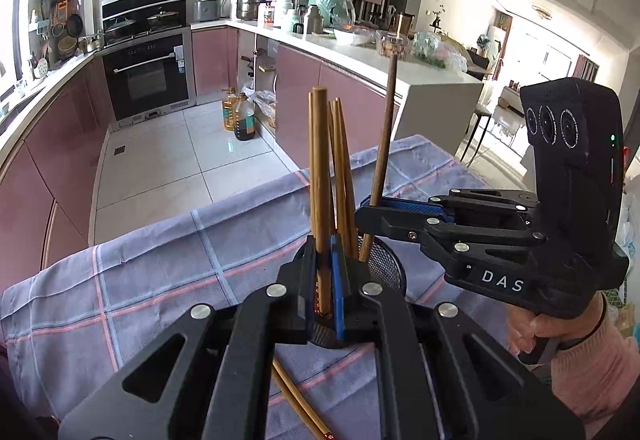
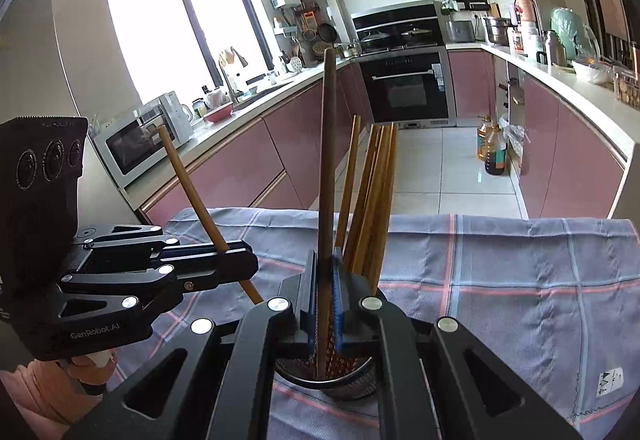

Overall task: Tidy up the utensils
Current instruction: 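Lower both held chopsticks tip-first into the black mesh cup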

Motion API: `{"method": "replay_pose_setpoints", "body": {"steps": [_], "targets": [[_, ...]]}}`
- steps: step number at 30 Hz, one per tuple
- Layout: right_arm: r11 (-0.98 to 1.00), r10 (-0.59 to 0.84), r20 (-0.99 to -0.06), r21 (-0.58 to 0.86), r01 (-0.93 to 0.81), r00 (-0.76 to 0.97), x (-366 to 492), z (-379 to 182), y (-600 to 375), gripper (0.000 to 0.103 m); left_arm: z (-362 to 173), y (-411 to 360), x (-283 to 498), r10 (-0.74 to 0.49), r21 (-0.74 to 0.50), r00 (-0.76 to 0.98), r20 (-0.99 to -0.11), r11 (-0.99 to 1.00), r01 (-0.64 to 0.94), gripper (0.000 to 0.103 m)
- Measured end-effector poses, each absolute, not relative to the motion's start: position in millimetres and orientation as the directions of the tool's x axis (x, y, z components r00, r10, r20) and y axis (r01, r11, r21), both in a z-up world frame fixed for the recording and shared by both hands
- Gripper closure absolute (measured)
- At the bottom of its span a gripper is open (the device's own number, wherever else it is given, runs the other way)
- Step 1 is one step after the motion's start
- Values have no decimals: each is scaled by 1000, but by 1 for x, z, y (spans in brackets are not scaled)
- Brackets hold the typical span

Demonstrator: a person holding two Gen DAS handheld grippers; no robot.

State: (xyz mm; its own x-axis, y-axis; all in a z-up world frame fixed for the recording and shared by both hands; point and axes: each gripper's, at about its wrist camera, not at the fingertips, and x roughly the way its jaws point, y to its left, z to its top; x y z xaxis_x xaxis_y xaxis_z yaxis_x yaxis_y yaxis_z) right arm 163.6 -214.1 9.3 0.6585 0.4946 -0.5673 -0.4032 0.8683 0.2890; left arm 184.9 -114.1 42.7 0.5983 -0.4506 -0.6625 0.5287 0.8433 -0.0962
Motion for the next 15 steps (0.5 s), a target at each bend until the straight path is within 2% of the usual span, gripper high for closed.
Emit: {"method": "replay_pose_setpoints", "body": {"steps": [15], "targets": [[885,466,-572,306,-352,675,167,4,-217,94,28,-118,208,-426,-102,591,-685,859,502,94]]}}
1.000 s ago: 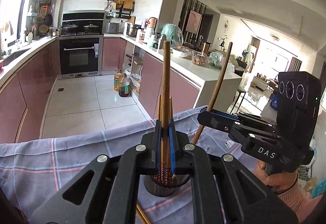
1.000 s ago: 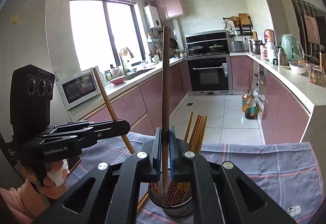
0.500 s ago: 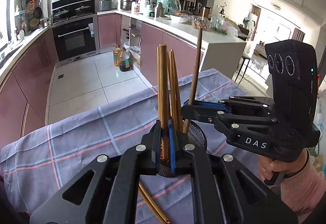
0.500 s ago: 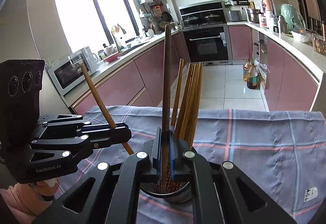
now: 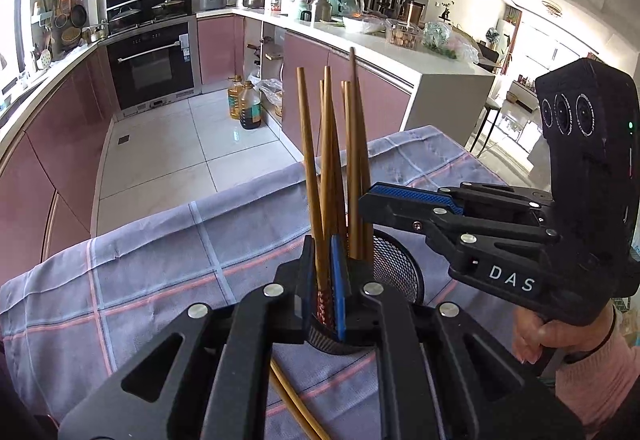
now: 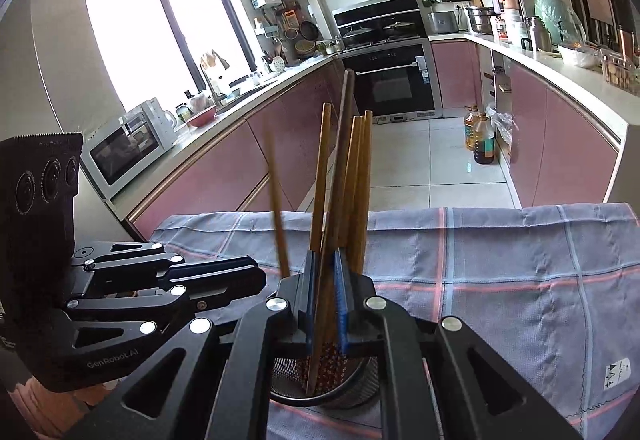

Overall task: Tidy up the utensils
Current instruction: 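Lower both held chopsticks tip-first into the black mesh cup, then open both tools to release the chopsticks and withdraw from the cup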

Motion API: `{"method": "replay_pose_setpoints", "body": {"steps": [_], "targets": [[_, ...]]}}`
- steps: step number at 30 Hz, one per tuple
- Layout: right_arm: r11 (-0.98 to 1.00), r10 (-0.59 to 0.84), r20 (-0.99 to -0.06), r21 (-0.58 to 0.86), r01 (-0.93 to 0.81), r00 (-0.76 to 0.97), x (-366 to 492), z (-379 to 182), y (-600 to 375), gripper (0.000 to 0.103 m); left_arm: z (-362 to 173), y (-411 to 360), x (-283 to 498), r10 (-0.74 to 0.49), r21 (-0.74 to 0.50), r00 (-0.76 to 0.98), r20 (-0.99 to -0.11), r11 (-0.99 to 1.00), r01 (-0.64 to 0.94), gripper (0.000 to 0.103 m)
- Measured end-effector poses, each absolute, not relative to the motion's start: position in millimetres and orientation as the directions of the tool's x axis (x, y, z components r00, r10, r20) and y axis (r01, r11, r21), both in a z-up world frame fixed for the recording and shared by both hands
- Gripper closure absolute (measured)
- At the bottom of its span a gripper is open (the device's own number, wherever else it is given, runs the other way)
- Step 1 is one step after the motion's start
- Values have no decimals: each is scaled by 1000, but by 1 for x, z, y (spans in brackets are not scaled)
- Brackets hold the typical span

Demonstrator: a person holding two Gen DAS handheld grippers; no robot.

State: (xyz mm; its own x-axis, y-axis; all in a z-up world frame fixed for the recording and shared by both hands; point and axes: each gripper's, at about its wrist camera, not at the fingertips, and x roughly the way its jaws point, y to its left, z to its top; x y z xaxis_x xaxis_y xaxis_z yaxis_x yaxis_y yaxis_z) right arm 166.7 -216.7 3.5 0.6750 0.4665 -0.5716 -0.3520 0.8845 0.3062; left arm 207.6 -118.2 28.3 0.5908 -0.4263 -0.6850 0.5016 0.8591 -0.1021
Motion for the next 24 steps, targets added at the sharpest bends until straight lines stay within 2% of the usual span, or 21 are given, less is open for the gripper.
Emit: {"method": "replay_pose_setpoints", "body": {"steps": [3,9,17,22,24], "targets": [[883,469,-567,308,-354,677,165,4,-220,92,30,-110,200,-433,-115,605,-669,864,491,94],[870,493,-542,320,-376,680,151,8,-222,84,33,-85,178,-425,-119,655,-625,881,458,87],[822,568,-499,294,-489,655,103,17,-205,69,30,-47,137,-388,-120,727,-567,912,393,69],[800,587,-547,279,-531,597,83,-3,-181,60,8,-22,120,-362,-152,723,-589,928,341,56],[797,588,-576,294,-528,567,80,-19,-174,59,-5,-15,115,-357,-172,706,-611,931,322,55]]}}
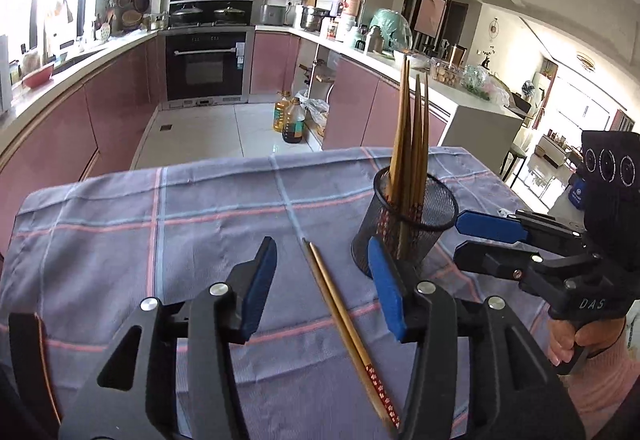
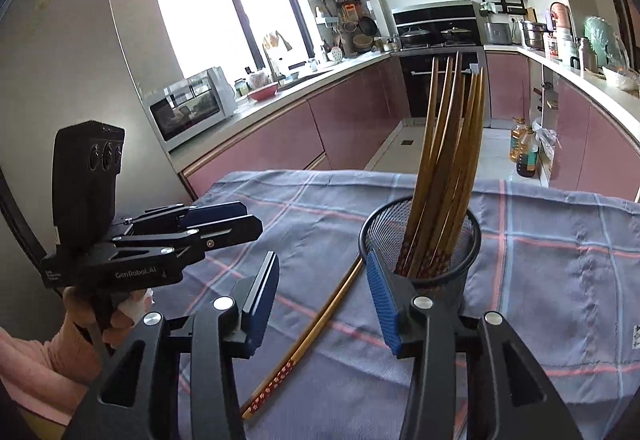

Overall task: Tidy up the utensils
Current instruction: 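Open both tools to release the chopsticks and withdraw from the cup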

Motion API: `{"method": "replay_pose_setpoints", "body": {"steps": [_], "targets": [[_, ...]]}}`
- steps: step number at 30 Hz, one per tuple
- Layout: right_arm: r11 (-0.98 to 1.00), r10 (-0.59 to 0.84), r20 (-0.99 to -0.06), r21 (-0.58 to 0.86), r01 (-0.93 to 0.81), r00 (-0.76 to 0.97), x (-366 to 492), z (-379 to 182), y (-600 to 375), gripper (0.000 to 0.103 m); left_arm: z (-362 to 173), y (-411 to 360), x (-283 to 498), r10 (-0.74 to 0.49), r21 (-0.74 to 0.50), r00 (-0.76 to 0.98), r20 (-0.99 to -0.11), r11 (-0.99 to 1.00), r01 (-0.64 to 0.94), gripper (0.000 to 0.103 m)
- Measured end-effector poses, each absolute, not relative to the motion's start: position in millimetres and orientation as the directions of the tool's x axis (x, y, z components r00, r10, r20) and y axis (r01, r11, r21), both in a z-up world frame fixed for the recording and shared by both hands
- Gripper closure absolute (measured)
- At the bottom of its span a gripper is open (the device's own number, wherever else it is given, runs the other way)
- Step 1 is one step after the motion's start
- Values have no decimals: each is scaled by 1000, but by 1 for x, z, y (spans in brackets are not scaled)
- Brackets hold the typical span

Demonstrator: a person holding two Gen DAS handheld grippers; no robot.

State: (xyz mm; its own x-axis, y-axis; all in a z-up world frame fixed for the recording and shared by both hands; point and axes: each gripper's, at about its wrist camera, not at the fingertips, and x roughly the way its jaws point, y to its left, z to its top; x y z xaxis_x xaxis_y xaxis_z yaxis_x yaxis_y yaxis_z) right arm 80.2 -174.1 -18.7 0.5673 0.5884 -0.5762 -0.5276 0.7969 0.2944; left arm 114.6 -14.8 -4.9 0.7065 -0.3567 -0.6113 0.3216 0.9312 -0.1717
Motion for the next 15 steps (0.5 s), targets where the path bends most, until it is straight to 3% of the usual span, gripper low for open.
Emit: {"method": "replay_pose_setpoints", "body": {"steps": [7,15], "targets": [[814,550,-686,312,-490,476,78,-72,-151,59,-50,-2,103,-304,-171,663,-684,951,259,52],[840,495,-730,264,-474,470,71,-91,-134,59,-70,0,94,-282,-178,642,-713,958,223,51]]}}
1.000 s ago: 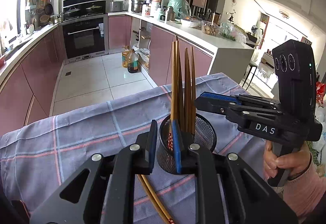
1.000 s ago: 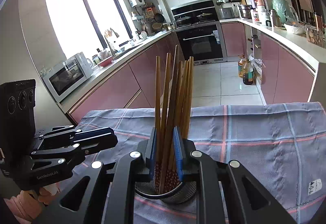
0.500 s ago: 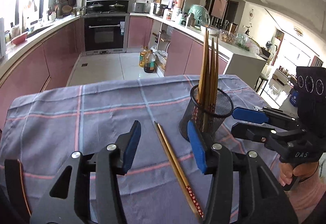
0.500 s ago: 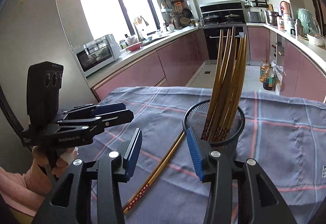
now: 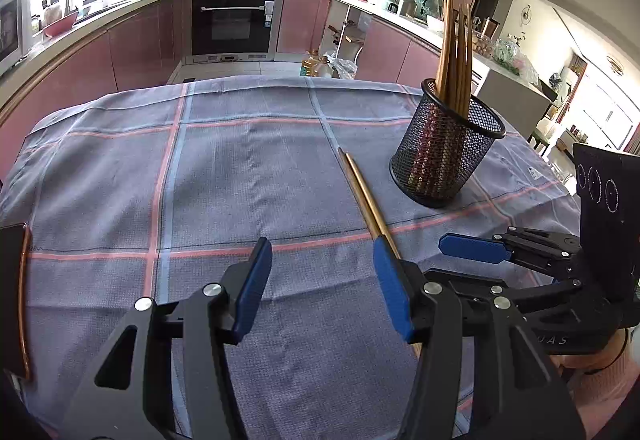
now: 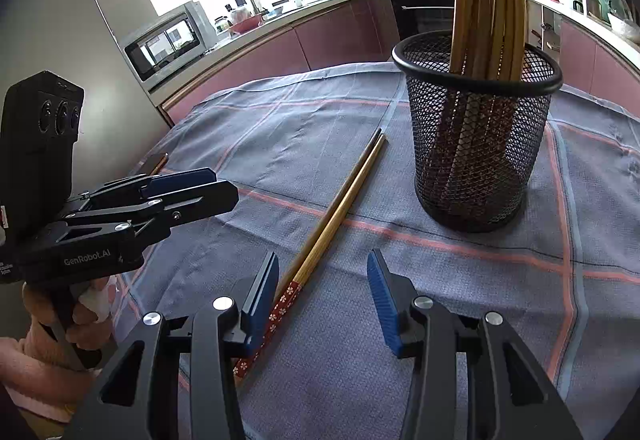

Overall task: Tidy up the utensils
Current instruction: 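Open both tools to release the chopsticks and withdraw from the cup, then lower both tools to the last two chopsticks and close on one each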

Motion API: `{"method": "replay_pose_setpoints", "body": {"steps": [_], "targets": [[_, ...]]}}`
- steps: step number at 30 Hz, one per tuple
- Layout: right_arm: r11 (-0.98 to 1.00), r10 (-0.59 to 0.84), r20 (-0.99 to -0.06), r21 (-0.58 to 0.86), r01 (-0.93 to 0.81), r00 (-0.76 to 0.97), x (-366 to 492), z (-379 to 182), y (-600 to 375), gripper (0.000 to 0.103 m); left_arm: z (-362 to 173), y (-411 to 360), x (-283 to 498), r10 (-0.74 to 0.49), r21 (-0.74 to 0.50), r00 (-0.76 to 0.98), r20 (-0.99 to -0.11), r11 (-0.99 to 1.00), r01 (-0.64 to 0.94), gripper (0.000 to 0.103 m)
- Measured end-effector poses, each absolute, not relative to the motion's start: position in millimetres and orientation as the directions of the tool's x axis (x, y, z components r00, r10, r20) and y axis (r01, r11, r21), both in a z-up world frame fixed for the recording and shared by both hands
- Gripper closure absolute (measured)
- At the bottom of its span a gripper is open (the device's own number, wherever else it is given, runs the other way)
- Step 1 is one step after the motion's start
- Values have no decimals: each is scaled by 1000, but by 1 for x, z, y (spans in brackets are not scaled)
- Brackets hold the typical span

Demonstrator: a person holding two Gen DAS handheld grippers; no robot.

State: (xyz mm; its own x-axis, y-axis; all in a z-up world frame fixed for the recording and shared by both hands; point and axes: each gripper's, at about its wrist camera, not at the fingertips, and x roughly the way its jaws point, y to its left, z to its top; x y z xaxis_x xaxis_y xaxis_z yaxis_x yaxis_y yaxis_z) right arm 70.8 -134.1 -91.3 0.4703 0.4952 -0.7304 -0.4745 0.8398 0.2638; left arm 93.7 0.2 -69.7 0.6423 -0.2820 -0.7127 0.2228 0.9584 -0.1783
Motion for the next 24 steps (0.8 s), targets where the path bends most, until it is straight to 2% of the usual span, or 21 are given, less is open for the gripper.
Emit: {"method": "replay_pose_setpoints", "body": {"steps": [18,24], "targets": [[855,431,-764,175,-488,480,64,-100,-115,60,-84,0,88,-276,-171,625,-730,960,223,51],[862,419,-770,171,-477,480,65,-100,-117,64,-87,0,89,-280,-175,623,-731,958,226,51]]}}
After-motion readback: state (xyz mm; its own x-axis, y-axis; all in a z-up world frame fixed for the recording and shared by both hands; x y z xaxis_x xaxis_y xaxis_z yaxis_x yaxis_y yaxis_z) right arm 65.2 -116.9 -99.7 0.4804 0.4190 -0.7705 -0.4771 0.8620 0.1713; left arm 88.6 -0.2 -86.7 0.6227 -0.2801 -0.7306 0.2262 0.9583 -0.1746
